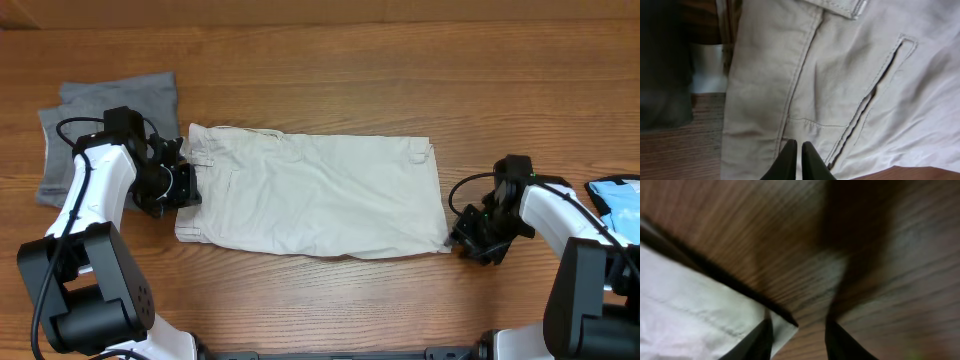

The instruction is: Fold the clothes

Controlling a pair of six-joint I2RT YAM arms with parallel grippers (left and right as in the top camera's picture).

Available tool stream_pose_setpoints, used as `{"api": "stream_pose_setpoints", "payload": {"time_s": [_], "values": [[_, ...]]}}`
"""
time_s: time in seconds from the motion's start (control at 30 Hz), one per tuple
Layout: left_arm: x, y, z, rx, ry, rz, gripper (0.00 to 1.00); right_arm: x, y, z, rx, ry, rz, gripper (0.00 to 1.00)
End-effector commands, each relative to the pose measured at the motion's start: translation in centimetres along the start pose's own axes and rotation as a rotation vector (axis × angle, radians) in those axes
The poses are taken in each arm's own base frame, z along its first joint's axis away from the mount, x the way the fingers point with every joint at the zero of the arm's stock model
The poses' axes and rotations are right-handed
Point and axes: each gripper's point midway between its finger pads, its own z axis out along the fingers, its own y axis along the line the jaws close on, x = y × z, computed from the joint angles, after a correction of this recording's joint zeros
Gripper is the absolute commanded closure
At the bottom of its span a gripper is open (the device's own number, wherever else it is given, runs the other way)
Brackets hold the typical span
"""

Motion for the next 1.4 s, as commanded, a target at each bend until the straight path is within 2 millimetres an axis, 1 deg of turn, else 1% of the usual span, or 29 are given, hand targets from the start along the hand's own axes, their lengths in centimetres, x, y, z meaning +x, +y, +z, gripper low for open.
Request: {"api": "stream_pose_setpoints", "payload": {"time_s": [0.0,0.03,0.07,0.1,0.23,0.37,0.5,0.63,0.77,0.8,0.83,0.87,0.9,0.97,1.0,1.07,1.13,1.2,1.3,1.37], "values": [[-0.4,-1.1,-0.4,0.051,-0.028,0.003,0.86,0.5,2.4,0.1,-0.154,0.024,-0.022,0.64],[-0.5,-1.2,-0.4,0.056,-0.033,0.004,0.85,0.5,3.5,-0.1,-0.216,0.031,-0.063,0.69],[-0.6,-1.2,-0.4,0.057,-0.037,0.006,0.84,0.6,4.8,-0.5,-0.291,0.038,-0.110,0.82],[-0.6,-1.2,-0.4,0.059,-0.039,0.006,0.84,0.7,5.6,-0.8,-0.329,0.043,-0.124,0.91],[-0.6,-1.3,-0.4,0.064,-0.039,0.006,0.83,0.2,6.4,-1.9,-0.350,0.024,-0.154,0.96],[-0.7,-1.3,-0.4,0.064,-0.043,0.008,0.82,-0.3,7.3,-3.7,-0.368,-0.016,-0.183,0.96],[-0.7,-1.3,-0.4,0.064,-0.043,0.008,0.82,-0.5,8.8,-5.3,-0.399,-0.062,-0.235,0.95],[-0.8,-1.3,-0.4,0.064,-0.048,0.009,0.81,0.7,10.8,-5.4,-0.457,-0.041,-0.304,0.90],[-0.9,-1.3,-0.4,0.064,-0.048,0.010,0.80,2.5,13.5,-5.0,-0.495,-0.032,-0.437,0.89],[-0.9,-1.3,-0.4,0.064,-0.048,0.009,0.80,2.9,14.0,-4.8,-0.495,-0.036,-0.482,0.85],[-0.9,-1.3,-0.4,0.064,-0.048,0.010,0.79,3.3,14.3,-4.6,-0.483,-0.040,-0.515,0.78],[-0.9,-1.3,-0.4,0.064,-0.048,0.009,0.78,3.4,14.2,-4.3,-0.463,-0.045,-0.524,0.66],[-0.9,-1.3,-0.4,0.063,-0.048,0.009,0.78,3.2,13.9,-4.1,-0.436,-0.054,-0.519,0.63],[-0.9,-1.3,-0.4,0.063,-0.048,0.010,0.75,2.5,13.0,-4.0,-0.394,-0.070,-0.484,0.61],[-0.9,-1.3,-0.4,0.063,-0.048,0.010,0.71,2.0,12.7,-4.2,-0.394,-0.078,-0.467,0.61],[-0.9,-1.3,-0.4,0.063,-0.048,0.010,0.61,1.0,11.9,-5.0,-0.404,-0.103,-0.426,0.60],[-0.9,-1.3,-0.4,0.063,-0.049,0.010,0.52,-0.2,10.6,-6.1,-0.417,-0.133,-0.364,0.57],[-0.9,-1.3,-0.4,0.063,-0.049,0.010,0.43,-1.0,9.3,-7.0,-0.423,-0.152,-0.311,0.57],[-0.9,-1.3,-0.4,0.063,-0.050,0.010,0.36,-1.8,7.1,-7.6,-0.414,-0.147,-0.218,0.56],[-1.0,-1.3,-0.4,0.063,-0.053,0.011,0.35,-1.9,5.4,-7.3,-0.365,-0.137,-0.154,0.59]]}}
